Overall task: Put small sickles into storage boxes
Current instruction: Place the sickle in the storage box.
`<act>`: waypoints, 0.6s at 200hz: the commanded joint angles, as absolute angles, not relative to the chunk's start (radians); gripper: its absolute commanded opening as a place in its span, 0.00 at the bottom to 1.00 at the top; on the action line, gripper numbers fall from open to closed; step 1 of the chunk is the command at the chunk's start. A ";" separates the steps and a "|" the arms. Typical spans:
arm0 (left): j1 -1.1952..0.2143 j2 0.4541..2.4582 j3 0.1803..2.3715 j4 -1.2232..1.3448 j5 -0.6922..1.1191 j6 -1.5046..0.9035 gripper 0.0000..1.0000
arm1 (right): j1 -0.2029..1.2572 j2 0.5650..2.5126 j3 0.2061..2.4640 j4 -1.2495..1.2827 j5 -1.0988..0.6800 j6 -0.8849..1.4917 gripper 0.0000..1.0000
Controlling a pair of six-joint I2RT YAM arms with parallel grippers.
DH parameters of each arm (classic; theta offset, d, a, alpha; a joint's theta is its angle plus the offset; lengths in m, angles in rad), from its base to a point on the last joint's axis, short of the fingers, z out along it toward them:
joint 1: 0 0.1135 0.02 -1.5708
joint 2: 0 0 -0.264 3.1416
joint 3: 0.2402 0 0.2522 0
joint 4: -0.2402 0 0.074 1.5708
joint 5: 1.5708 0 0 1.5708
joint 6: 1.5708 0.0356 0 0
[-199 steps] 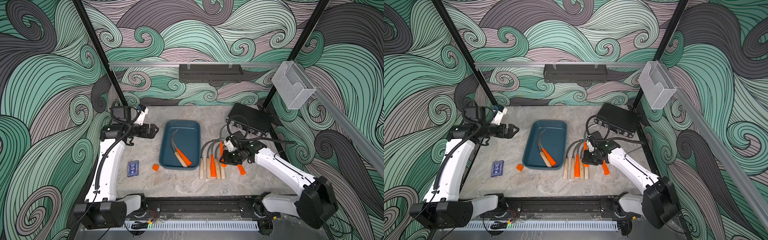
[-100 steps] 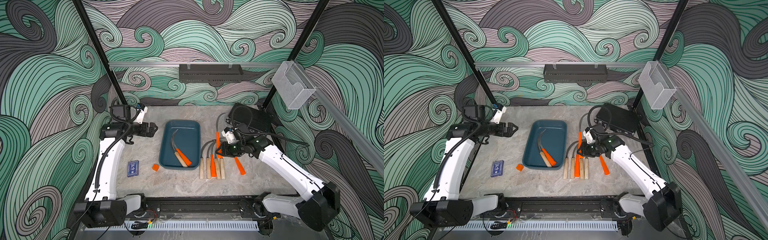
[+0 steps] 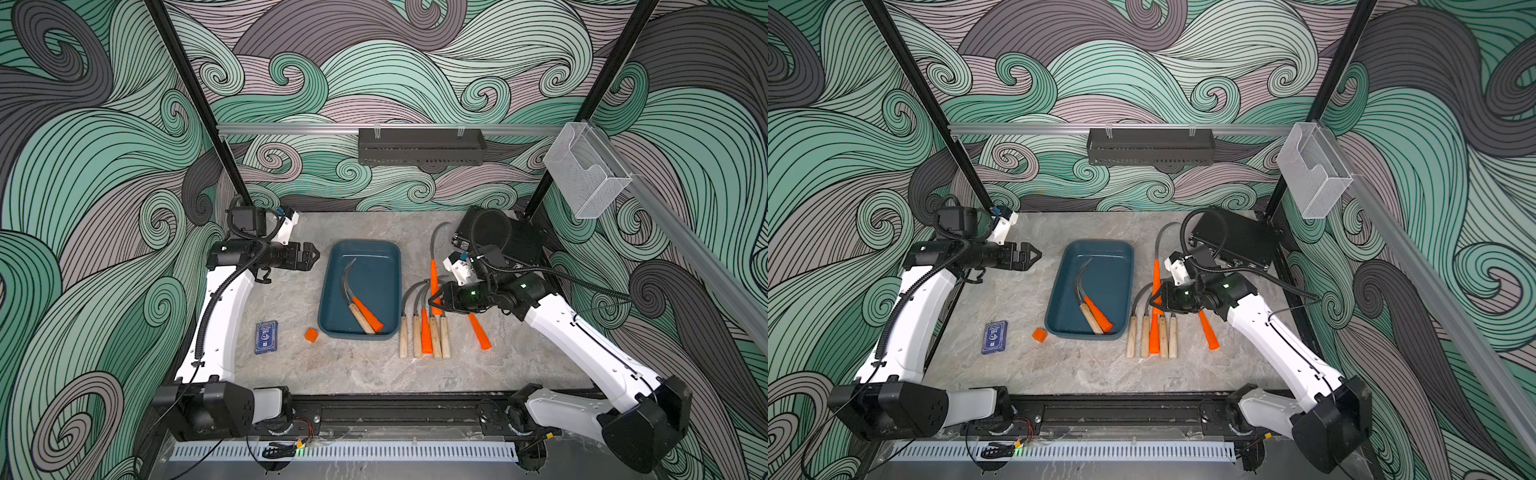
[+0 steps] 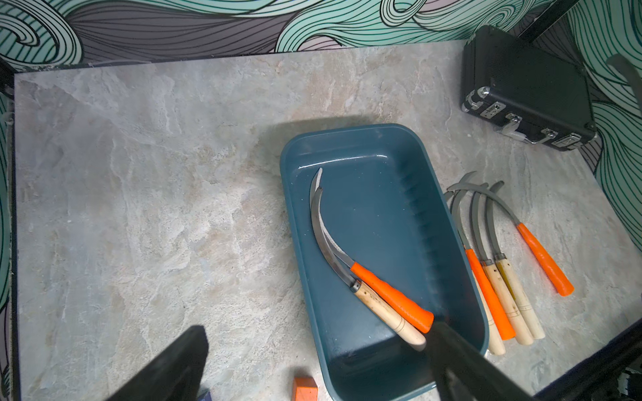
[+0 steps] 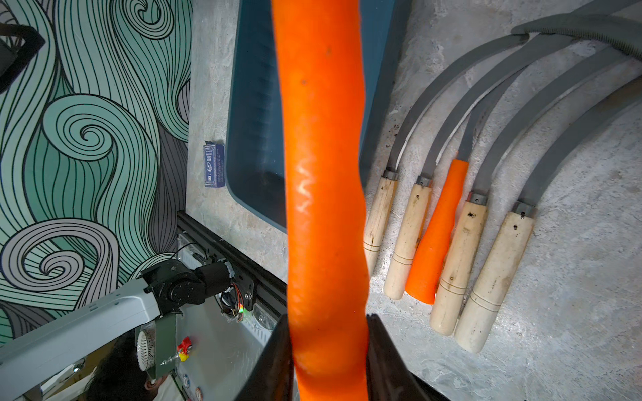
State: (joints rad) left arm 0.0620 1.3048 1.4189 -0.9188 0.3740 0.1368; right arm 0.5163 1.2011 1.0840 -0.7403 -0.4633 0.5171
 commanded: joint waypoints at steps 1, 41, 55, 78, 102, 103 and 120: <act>0.054 1.315 1.459 -0.904 0.393 0.115 0.99 | 0.530 1.205 1.115 -0.696 -0.494 0.536 0.10; 0.052 1.342 1.501 -0.914 0.369 0.113 0.98 | 0.578 1.244 1.156 -0.684 -0.492 0.538 0.10; 0.052 1.344 1.507 -0.917 0.362 0.113 0.99 | 0.594 1.259 1.167 -0.675 -0.494 0.541 0.10; 0.051 1.338 1.509 -0.919 0.353 0.118 0.99 | 0.616 1.277 1.169 -0.646 -0.497 0.556 0.10; 0.049 1.337 1.498 -0.914 0.358 0.121 0.99 | 0.652 1.301 1.170 -0.619 -0.500 0.571 0.11; 0.050 1.337 1.497 -0.914 0.359 0.121 0.99 | 0.653 1.302 1.172 -0.618 -0.500 0.571 0.11; 0.051 1.345 1.486 -0.911 0.370 0.115 0.99 | 0.674 1.319 1.177 -0.611 -0.494 0.576 0.10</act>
